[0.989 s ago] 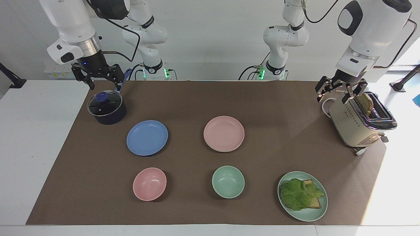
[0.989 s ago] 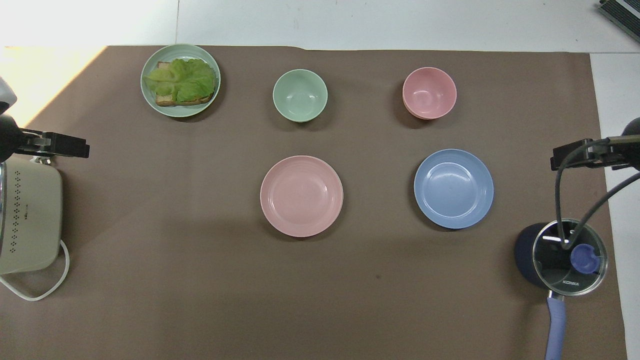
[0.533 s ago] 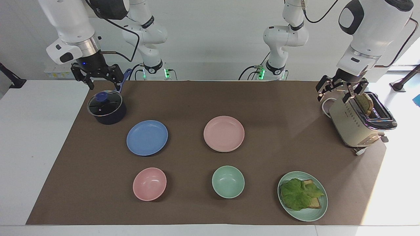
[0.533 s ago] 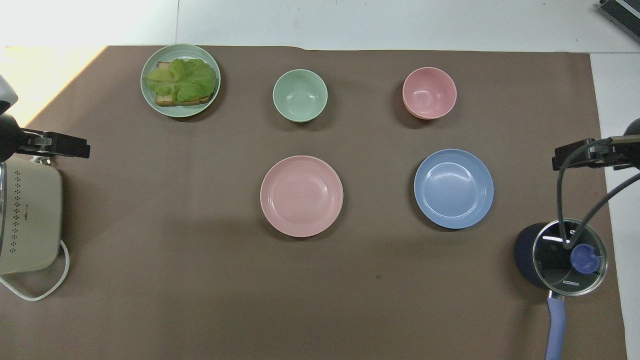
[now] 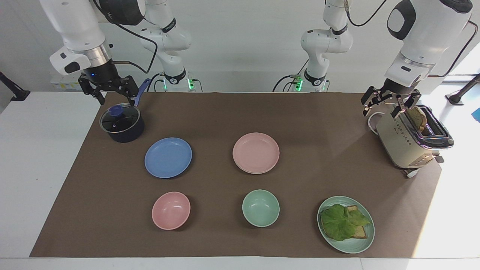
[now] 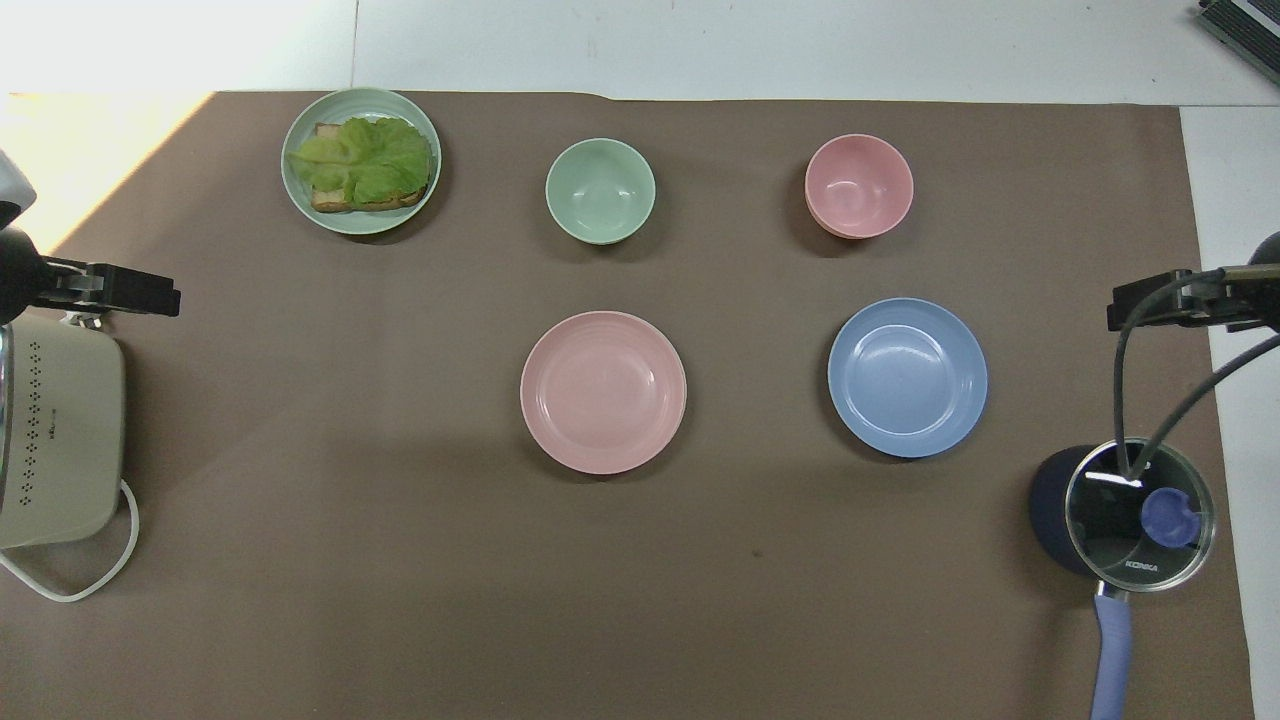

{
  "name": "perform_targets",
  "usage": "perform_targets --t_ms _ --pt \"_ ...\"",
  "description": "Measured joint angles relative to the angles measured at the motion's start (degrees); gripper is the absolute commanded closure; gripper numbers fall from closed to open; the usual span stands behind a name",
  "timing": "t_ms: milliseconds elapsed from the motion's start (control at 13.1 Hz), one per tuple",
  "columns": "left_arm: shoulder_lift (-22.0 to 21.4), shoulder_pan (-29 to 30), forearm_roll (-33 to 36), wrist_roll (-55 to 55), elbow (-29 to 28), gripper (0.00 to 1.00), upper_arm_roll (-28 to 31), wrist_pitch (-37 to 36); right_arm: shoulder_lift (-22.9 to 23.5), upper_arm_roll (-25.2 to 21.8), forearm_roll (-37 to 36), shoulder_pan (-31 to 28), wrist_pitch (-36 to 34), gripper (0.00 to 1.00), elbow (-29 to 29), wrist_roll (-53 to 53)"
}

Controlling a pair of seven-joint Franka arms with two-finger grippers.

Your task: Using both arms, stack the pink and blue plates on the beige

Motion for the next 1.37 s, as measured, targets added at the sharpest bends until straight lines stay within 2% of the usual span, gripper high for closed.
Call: perform_targets --t_ms 228,685,913,1141,1370 --pt "0.0 0.0 0.0 0.0 0.0 0.0 0.0 0.0 0.29 -0.04 0.02 -0.6 5.44 0.0 -4.54 0.0" --pt "0.0 0.0 0.0 0.0 0.0 0.0 0.0 0.0 2.96 -0.08 0.04 -1.62 22.91 0.0 -21.16 0.0" --pt "0.0 0.0 0.0 0.0 0.0 0.0 0.0 -0.01 5.3 -0.08 0.14 -1.77 25.14 0.0 -22.52 0.0" --pt "0.0 0.0 0.0 0.0 0.0 0.0 0.0 -0.01 8.57 -0.08 0.27 -2.19 32.63 0.0 -25.01 0.0" --pt "0.0 0.0 0.0 0.0 0.0 0.0 0.0 -0.01 11.28 -0.08 1.49 -2.24 37.96 0.09 -27.59 0.0"
